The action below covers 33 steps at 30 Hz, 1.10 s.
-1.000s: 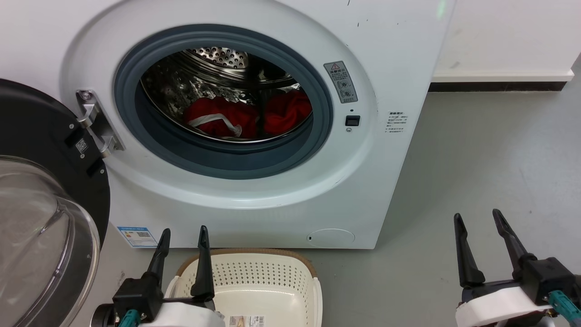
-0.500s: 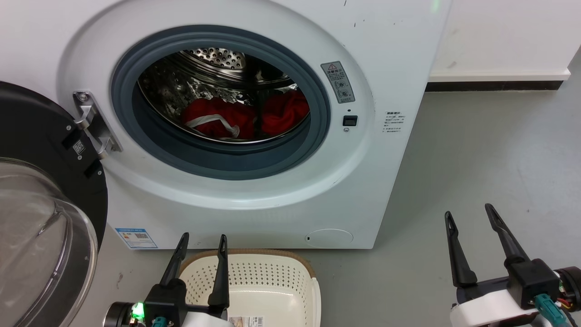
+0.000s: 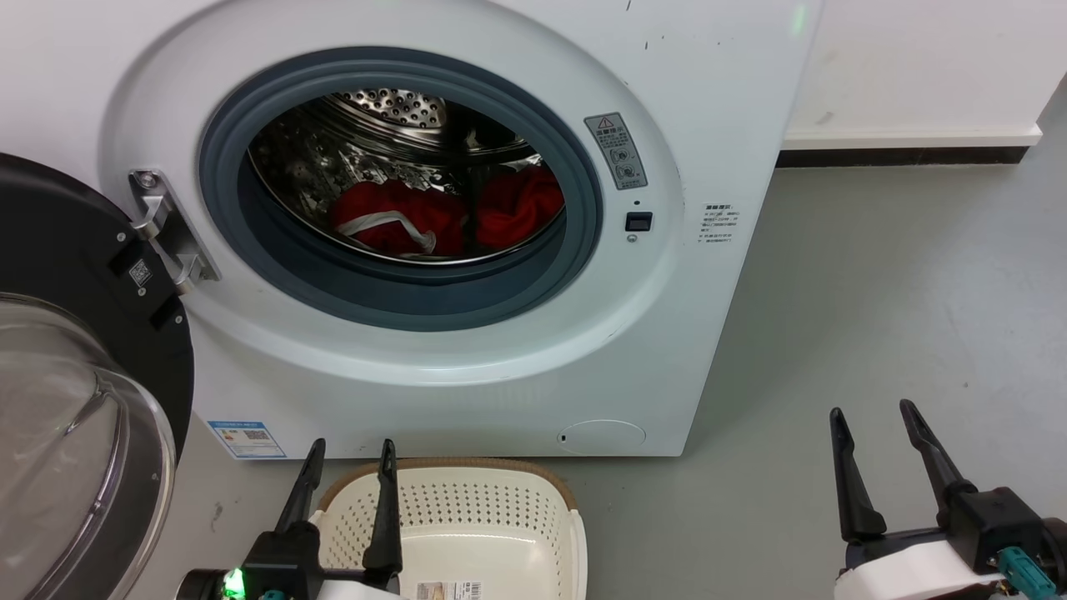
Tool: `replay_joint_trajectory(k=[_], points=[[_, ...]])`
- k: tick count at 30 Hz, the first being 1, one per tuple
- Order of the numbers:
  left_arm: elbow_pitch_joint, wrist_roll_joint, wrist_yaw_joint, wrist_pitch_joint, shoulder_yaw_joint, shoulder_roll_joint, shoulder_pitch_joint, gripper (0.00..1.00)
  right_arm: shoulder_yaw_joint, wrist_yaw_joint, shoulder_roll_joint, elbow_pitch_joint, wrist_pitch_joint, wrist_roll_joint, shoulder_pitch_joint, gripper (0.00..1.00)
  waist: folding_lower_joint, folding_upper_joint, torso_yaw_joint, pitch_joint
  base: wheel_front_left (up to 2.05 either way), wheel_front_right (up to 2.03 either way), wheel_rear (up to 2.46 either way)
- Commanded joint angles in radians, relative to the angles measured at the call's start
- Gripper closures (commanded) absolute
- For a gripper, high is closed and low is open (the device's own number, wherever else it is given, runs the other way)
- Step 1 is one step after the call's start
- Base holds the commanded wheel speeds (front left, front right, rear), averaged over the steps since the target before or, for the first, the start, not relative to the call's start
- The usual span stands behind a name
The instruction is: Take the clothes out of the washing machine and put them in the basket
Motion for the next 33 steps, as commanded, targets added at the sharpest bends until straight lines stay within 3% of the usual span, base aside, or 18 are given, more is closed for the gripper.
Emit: replay_joint_trajectory(k=[1,23,28,33], points=[[0.009,0.005,-0.007,-0.005,-0.001,-0.002,0.012,0.00,0.001,-0.001,-0.003,0.007,-0.004,0.006,0.000,0.00,0.0000,0.0000,-0.001,-0.001,0.00,0.00,0.00],[0.030,-0.001,-0.012,-0.005,-0.002,-0.002,0.011,0.00,0.005,-0.001,-0.003,0.013,-0.004,0.023,-0.023,0.00,0.0000,0.0000,-0.019,0.013,0.00,0.00,0.00],[0.059,0.008,-0.038,-0.004,0.007,-0.002,-0.025,0.00,-0.004,-0.001,-0.003,0.003,-0.003,0.040,-0.051,0.00,0.0000,0.0000,-0.059,0.083,0.00,0.00,0.00],[0.109,0.034,-0.074,-0.004,0.037,0.037,-0.127,0.00,-0.007,-0.001,-0.002,-0.017,-0.003,0.078,-0.121,0.00,0.0000,0.0000,-0.129,0.236,0.00,0.00,0.00]])
